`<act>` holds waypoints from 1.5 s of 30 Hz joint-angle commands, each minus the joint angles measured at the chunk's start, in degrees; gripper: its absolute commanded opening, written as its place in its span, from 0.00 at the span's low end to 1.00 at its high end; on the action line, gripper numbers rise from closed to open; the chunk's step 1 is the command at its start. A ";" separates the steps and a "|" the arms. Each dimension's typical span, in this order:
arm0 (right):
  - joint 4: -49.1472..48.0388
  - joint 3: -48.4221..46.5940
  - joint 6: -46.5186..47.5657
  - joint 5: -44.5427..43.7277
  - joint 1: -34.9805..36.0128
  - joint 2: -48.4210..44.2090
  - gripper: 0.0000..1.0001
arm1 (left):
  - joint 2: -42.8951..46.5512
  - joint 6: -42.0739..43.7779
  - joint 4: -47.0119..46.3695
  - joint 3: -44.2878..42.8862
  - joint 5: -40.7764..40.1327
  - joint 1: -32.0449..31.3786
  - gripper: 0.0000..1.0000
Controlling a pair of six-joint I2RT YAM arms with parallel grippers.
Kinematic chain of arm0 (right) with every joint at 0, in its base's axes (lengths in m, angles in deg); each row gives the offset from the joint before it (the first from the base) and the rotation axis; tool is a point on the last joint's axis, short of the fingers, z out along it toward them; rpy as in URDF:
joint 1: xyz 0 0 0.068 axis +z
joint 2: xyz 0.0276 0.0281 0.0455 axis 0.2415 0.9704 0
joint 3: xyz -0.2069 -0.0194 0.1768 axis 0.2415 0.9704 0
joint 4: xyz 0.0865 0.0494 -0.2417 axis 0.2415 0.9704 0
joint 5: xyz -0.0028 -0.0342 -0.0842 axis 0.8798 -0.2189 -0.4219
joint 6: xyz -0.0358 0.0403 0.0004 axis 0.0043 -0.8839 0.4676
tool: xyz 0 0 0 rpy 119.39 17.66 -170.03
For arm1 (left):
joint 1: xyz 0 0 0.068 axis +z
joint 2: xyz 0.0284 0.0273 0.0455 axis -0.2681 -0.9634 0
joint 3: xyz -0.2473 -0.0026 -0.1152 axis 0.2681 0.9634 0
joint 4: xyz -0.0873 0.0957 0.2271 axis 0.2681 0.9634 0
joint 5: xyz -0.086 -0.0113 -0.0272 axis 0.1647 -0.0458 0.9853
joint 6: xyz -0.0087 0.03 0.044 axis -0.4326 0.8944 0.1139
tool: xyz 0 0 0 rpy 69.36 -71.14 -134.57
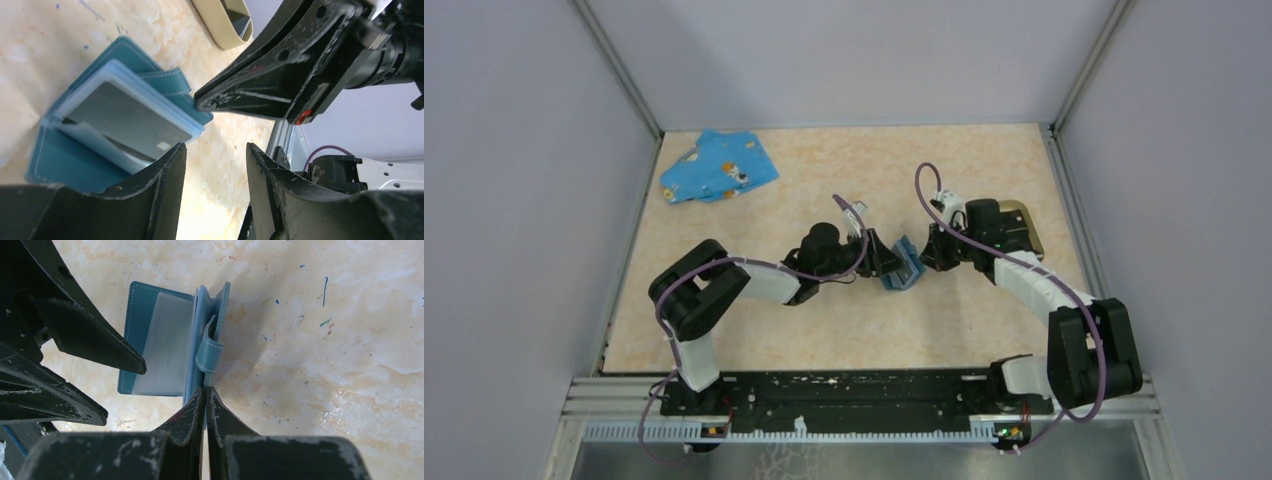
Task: Put the credit cards into the card holder
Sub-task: Open the card holder at the center of the board.
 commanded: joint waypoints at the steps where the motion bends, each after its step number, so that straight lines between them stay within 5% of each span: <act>1: -1.56 -1.03 0.21 1.60 0.14 -0.20 0.00 | -1.07 3.07 3.18 -3.20 -0.13 -0.28 0.54; 19: 4.44 -3.00 5.42 -5.37 0.14 3.93 0.02 | -6.35 5.06 10.34 -1.00 -8.41 -0.28 0.54; 27: 7.20 -5.62 8.50 -6.50 0.14 6.54 0.16 | -7.12 7.80 11.77 -2.91 -6.62 -0.16 0.59; 39: 6.77 -6.65 18.55 1.89 -1.16 -6.86 0.56 | -6.46 14.83 18.85 -5.79 -5.02 1.84 0.61; 42: 6.84 -7.61 22.52 11.53 -1.15 -7.59 0.59 | -6.74 15.88 19.40 -6.76 -3.19 2.31 0.61; 45: 6.00 -9.77 16.71 15.01 -1.17 -1.92 0.55 | -7.23 15.77 19.28 -7.13 -1.73 2.98 0.61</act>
